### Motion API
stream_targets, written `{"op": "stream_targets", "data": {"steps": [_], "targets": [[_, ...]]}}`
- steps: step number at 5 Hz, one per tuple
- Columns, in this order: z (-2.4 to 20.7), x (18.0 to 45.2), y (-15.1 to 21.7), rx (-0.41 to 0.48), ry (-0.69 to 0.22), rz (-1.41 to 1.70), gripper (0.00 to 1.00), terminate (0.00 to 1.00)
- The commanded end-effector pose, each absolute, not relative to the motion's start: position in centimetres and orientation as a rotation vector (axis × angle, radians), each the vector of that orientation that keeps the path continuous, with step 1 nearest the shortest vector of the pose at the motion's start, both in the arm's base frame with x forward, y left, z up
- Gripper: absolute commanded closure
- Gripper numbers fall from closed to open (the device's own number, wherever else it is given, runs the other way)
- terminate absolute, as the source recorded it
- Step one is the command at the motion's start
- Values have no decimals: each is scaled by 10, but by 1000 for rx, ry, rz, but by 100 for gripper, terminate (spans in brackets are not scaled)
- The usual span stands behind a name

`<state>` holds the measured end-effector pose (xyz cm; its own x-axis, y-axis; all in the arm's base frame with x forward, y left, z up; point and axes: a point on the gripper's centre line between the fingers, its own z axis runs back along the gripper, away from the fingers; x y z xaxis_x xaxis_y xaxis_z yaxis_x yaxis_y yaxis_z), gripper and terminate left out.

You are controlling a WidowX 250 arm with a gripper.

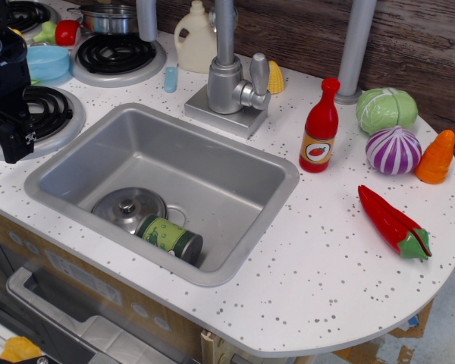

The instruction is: Put red bottle in sink

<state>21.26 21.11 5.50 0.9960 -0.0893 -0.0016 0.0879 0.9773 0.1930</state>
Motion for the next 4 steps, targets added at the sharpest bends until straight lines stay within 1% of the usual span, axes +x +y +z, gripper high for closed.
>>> {"op": "stream_targets", "data": {"steps": [1,2,3,4], "targets": [[55,213,211,194,-7,-89,0,0],[67,217,198,217,-31,-97,0,0],[79,225,181,178,-49,-96,0,0],[97,251,141,121,-52,-95,0,0]]}}
